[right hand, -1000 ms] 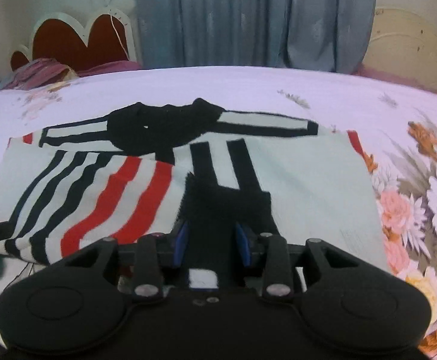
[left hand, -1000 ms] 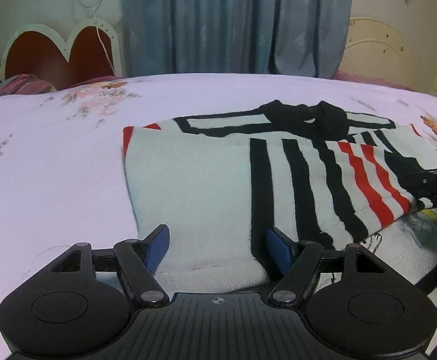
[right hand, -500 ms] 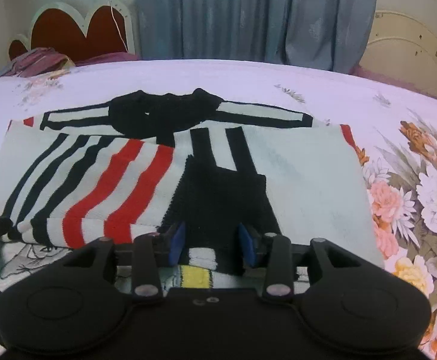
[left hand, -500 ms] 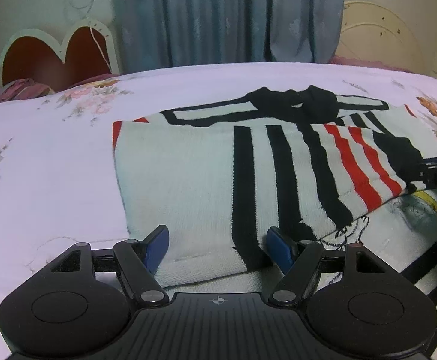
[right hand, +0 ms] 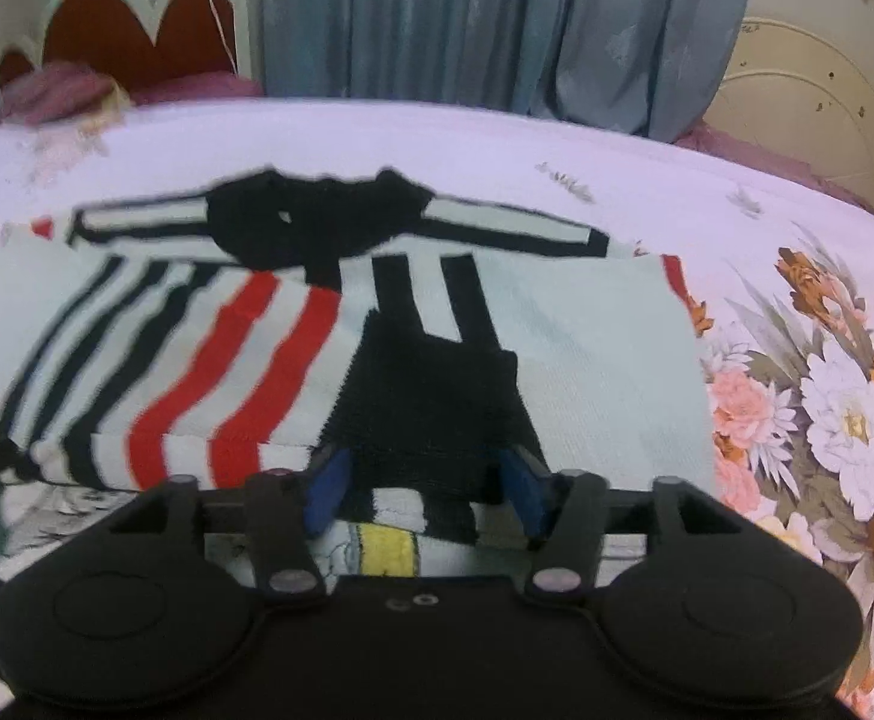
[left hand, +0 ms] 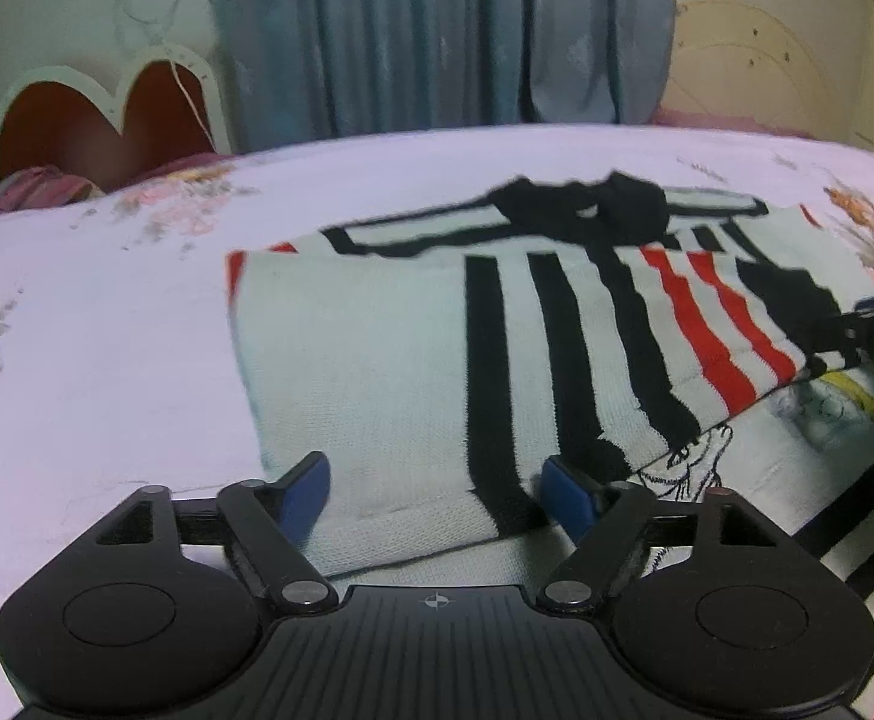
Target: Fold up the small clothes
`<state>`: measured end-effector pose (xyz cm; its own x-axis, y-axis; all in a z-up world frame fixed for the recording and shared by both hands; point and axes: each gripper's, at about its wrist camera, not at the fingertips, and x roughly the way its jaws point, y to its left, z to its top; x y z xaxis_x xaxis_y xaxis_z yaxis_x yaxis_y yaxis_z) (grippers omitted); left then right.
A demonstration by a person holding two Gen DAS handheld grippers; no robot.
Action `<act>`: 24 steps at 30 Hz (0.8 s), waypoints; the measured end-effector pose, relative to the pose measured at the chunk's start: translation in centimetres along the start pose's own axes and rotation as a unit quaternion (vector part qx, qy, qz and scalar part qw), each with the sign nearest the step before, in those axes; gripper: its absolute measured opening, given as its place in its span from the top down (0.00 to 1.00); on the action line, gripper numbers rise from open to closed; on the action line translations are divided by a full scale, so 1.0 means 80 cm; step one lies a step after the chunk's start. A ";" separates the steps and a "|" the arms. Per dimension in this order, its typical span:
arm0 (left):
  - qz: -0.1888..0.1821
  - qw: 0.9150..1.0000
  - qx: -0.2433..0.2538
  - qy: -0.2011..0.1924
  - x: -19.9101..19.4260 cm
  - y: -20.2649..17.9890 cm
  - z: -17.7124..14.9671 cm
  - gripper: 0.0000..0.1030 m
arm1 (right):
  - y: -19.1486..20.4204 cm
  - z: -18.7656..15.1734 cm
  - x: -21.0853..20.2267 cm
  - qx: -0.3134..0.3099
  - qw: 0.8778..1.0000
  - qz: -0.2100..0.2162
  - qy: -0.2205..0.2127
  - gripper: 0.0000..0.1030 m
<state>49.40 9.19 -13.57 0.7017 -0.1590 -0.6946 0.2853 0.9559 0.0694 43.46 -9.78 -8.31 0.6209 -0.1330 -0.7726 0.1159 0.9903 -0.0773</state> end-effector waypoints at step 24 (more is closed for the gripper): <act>-0.149 0.954 -0.256 0.048 -0.204 0.007 -0.239 0.34 | -0.224 -0.271 -0.174 0.238 0.948 0.207 0.047 0.55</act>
<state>25.62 17.00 -15.93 0.5683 -0.4434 -0.6932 0.0898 0.8708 -0.4834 15.97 -24.76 -9.83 0.6206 0.2885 -0.7291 0.2282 0.8231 0.5200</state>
